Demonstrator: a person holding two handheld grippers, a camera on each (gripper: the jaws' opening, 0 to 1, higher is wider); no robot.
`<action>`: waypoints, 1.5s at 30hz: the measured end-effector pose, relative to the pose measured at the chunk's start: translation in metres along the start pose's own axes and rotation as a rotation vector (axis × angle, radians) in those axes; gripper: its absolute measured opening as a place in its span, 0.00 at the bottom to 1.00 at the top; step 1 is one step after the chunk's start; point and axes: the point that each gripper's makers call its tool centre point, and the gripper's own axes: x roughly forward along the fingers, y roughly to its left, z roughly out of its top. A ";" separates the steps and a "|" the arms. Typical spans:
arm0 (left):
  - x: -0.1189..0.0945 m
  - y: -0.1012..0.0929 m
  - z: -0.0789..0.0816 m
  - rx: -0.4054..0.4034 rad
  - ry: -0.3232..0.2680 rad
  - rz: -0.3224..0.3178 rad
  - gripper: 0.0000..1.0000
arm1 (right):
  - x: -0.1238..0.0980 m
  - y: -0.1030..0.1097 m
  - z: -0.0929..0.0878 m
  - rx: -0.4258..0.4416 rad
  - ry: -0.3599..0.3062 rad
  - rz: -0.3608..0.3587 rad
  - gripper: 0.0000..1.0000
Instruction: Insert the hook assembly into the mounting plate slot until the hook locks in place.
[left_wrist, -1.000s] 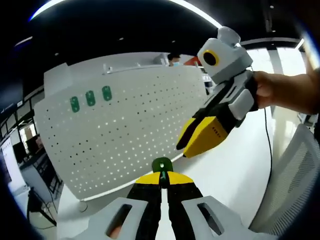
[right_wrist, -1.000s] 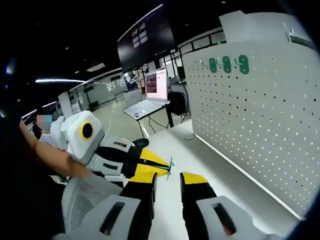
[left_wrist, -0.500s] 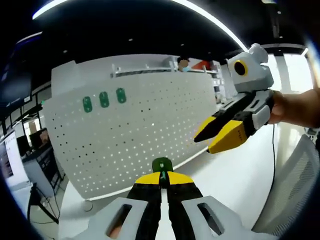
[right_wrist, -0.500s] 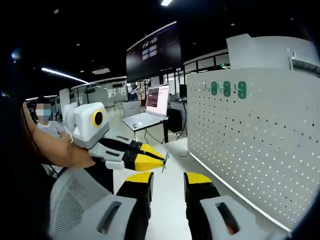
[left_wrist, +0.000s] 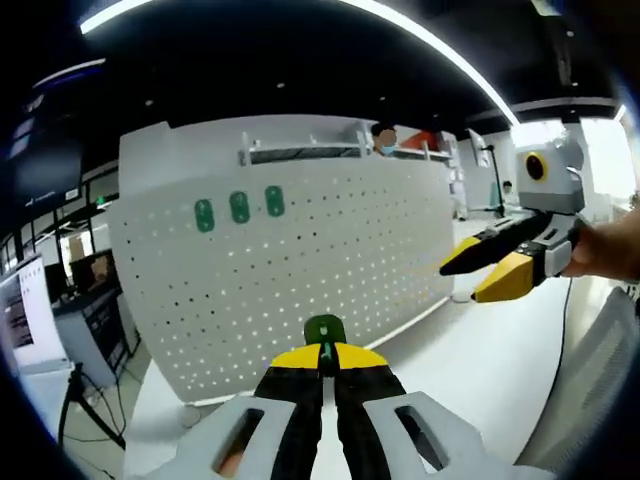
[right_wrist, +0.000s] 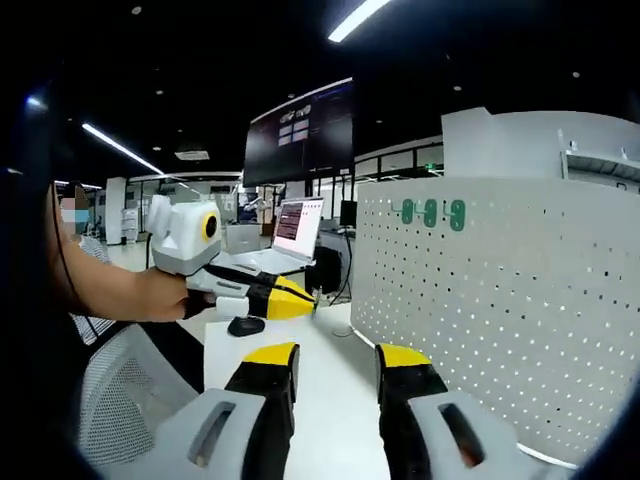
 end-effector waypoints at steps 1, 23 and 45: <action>0.001 0.003 0.002 0.001 -0.004 0.005 0.02 | -0.001 0.000 0.000 0.002 -0.001 -0.004 0.29; 0.018 0.075 0.064 0.037 -0.116 0.117 0.02 | -0.024 0.000 0.004 -0.013 -0.034 -0.100 0.32; 0.055 0.134 0.108 0.054 -0.199 0.222 0.02 | -0.040 -0.017 0.000 -0.006 -0.020 -0.181 0.32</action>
